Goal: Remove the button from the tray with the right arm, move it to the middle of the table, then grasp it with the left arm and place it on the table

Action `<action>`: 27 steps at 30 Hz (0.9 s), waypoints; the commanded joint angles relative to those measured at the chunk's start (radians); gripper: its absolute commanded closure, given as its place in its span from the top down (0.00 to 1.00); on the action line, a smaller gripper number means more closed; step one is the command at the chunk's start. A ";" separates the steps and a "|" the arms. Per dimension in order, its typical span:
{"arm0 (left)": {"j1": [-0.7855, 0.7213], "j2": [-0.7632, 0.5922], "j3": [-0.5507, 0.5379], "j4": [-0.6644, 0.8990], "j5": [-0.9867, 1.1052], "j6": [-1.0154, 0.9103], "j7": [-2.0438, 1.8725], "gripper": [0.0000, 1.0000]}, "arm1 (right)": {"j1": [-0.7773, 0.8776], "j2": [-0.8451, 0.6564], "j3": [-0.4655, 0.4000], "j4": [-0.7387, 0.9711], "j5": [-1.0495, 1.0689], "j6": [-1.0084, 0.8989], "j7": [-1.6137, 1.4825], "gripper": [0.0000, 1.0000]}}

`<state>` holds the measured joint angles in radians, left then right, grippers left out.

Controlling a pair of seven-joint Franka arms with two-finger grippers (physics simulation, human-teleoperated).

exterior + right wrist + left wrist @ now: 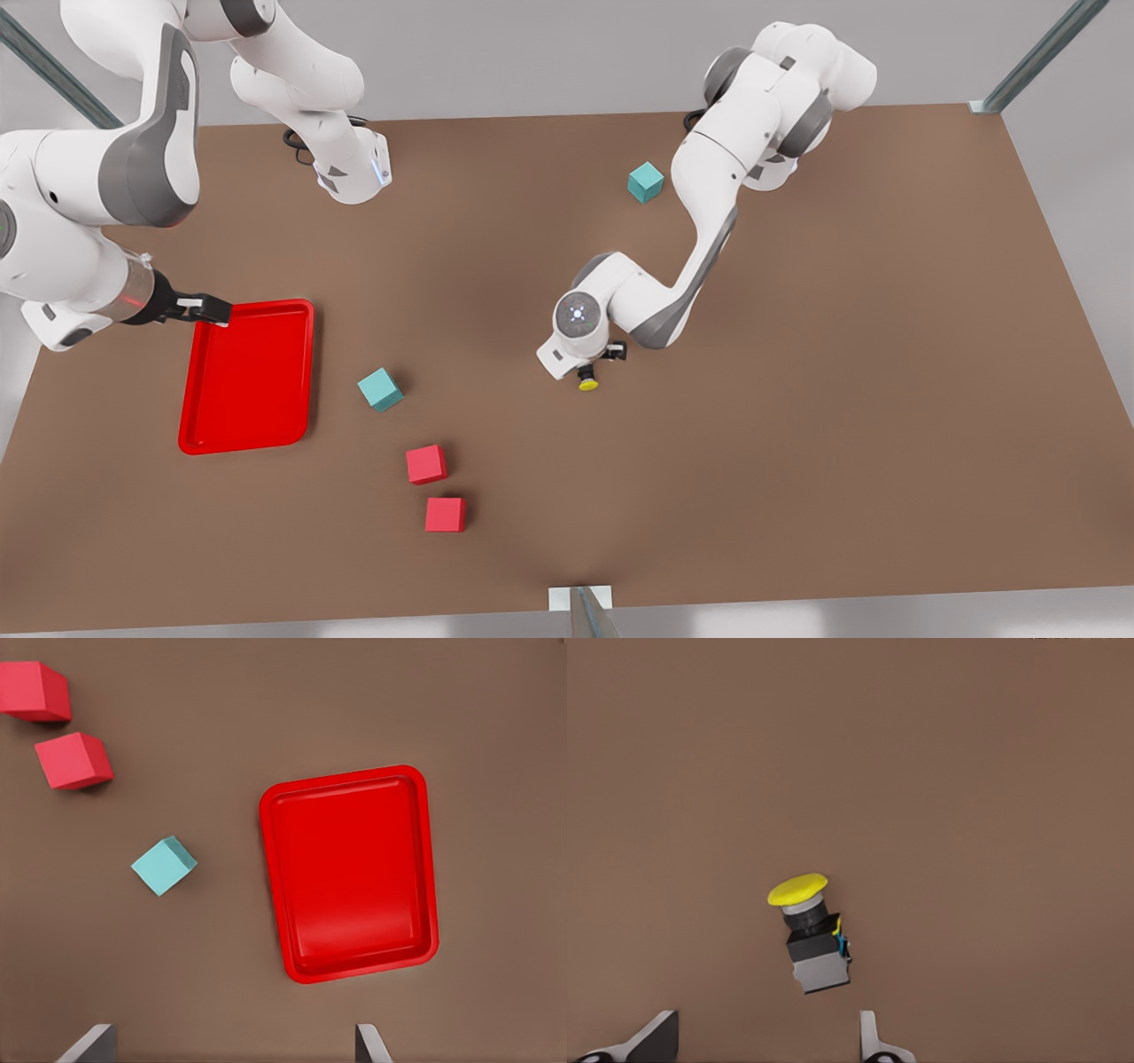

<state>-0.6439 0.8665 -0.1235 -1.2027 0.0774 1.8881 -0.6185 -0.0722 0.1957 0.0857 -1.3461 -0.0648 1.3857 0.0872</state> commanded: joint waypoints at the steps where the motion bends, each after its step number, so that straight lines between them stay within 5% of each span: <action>1: 0.003 0.026 0.001 0.009 0.001 0.054 -0.343 1.00 | 0.002 -0.002 0.000 0.001 0.000 0.001 -0.064 1.00; 27: -0.026 0.114 0.008 -0.005 0.054 0.192 -0.441 1.00 | 0.000 0.021 0.002 -0.012 -0.050 0.003 -0.063 1.00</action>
<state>-0.6704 0.9781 -0.1149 -1.2076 0.1268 2.0601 -0.9553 -0.0781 0.2186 0.0874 -1.3562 -0.1077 1.3998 0.0382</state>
